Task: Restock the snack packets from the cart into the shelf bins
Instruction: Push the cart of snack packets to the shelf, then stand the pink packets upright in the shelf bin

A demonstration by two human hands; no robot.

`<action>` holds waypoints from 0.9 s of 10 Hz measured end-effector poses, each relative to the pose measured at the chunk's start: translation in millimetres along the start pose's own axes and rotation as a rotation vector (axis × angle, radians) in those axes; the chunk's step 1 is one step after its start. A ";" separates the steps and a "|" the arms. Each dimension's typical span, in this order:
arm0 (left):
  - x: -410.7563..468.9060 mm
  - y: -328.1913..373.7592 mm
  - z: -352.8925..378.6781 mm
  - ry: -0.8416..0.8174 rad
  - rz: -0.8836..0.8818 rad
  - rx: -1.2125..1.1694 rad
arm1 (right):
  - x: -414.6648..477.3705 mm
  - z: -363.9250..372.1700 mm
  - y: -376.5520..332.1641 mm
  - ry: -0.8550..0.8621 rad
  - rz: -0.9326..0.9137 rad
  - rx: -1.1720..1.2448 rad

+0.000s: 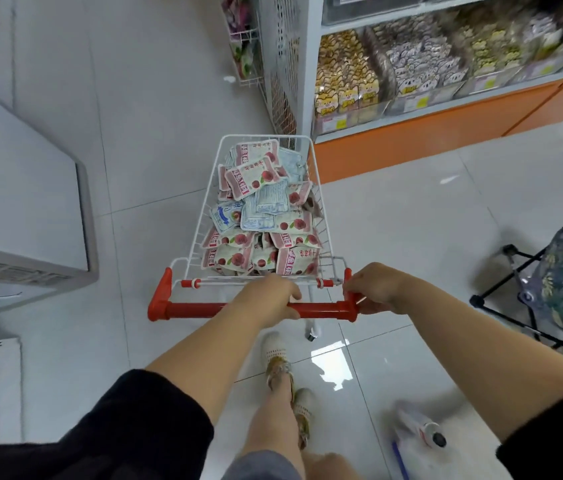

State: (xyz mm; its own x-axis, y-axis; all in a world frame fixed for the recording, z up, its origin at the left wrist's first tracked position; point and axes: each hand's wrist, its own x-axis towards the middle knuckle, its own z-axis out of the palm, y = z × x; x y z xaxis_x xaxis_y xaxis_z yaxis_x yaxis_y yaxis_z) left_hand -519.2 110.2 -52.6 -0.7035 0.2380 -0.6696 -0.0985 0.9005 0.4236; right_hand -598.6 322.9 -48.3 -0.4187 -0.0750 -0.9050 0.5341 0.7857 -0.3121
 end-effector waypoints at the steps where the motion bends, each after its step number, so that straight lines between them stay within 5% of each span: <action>1: 19.9 11.5 -16.4 -0.027 0.006 -0.001 | 12.0 -26.4 -13.8 -0.011 0.014 -0.049; 5: 92.7 71.0 -59.9 -0.161 -0.227 -0.216 | 61.3 -121.1 -46.1 -0.058 -0.093 -0.265; 7: 122.1 114.0 -57.3 0.096 -0.330 -0.428 | 92.4 -190.1 -71.3 -0.123 -0.320 -0.547; 9: 133.1 148.7 -26.1 0.286 -0.617 -0.551 | 104.7 -218.4 -88.5 -0.259 -0.383 -0.790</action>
State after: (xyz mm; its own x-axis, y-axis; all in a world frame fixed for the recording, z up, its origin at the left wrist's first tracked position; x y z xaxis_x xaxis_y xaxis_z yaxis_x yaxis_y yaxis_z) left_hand -645.9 266.4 -62.8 -0.5550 -0.4003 -0.7292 -0.7937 0.5173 0.3201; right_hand -850.1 379.6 -52.3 -0.2352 -0.4774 -0.8466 -0.3049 0.8633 -0.4022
